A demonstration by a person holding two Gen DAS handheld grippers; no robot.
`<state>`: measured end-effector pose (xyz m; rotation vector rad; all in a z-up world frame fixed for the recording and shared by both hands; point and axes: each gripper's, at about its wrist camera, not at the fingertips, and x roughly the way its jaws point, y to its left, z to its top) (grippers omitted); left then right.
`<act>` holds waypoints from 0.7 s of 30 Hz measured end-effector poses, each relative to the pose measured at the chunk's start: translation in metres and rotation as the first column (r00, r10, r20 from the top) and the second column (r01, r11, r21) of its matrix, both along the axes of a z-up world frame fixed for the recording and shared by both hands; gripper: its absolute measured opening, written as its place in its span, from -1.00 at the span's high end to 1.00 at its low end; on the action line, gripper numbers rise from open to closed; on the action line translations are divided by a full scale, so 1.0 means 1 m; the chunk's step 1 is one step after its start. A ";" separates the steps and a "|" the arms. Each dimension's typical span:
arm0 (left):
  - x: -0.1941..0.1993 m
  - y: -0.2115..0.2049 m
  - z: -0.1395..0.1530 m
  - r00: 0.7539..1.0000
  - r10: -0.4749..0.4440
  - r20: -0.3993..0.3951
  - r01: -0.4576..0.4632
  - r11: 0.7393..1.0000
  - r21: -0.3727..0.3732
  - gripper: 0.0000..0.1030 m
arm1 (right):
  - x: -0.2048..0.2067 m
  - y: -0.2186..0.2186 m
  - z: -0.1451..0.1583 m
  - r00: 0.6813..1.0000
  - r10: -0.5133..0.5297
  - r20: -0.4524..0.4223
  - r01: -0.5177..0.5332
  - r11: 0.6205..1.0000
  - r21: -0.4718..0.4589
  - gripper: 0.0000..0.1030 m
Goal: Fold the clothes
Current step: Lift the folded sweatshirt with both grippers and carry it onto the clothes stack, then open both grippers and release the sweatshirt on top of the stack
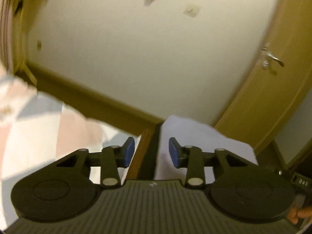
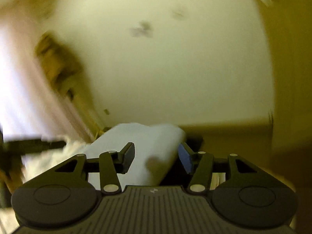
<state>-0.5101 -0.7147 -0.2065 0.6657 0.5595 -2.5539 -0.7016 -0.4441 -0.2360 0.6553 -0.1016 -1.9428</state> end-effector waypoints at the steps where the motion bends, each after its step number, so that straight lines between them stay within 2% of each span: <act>1: -0.003 0.013 0.001 0.999 -0.046 0.021 0.047 0.998 -0.046 0.55 | 0.013 -0.001 0.003 0.997 0.042 -0.070 -0.042 0.999 0.011 -0.04; 3: -0.014 0.039 -0.008 0.986 -0.132 0.098 0.145 0.979 -0.140 0.50 | 0.034 -0.007 -0.003 0.973 0.126 -0.194 -0.117 0.992 0.057 -0.03; 6: -0.028 0.063 -0.041 0.957 -0.156 0.246 0.220 0.940 -0.261 0.47 | 0.051 -0.010 -0.028 0.925 0.218 -0.313 -0.185 0.974 0.130 -0.01; 8: -0.027 0.064 -0.053 0.961 -0.144 0.237 0.209 0.937 -0.281 0.45 | 0.056 -0.007 -0.050 0.891 0.268 -0.366 -0.224 0.962 0.158 -0.02; 12: -0.023 0.068 -0.059 0.971 -0.138 0.196 0.190 0.941 -0.281 0.40 | 0.054 -0.003 -0.064 0.888 0.279 -0.365 -0.242 0.959 0.144 -0.07; 15: -0.023 0.072 -0.048 0.977 -0.096 0.190 0.149 0.947 -0.285 0.45 | 0.055 -0.011 -0.046 0.905 0.280 -0.321 -0.231 0.956 0.183 -0.07; 17: -0.017 0.086 -0.033 0.986 -0.075 0.150 0.116 0.951 -0.287 0.46 | 0.057 -0.006 -0.023 0.909 0.263 -0.322 -0.225 0.963 0.152 -0.06; 18: -0.012 0.093 -0.026 0.989 -0.065 0.132 0.102 0.951 -0.293 0.46 | 0.059 -0.006 -0.013 0.903 0.260 -0.341 -0.232 0.965 0.120 -0.06; 21: 0.001 0.111 -0.021 0.995 -0.032 0.098 0.060 0.955 -0.292 0.46 | 0.059 -0.006 -0.011 0.877 0.305 -0.372 -0.291 0.952 0.095 -0.06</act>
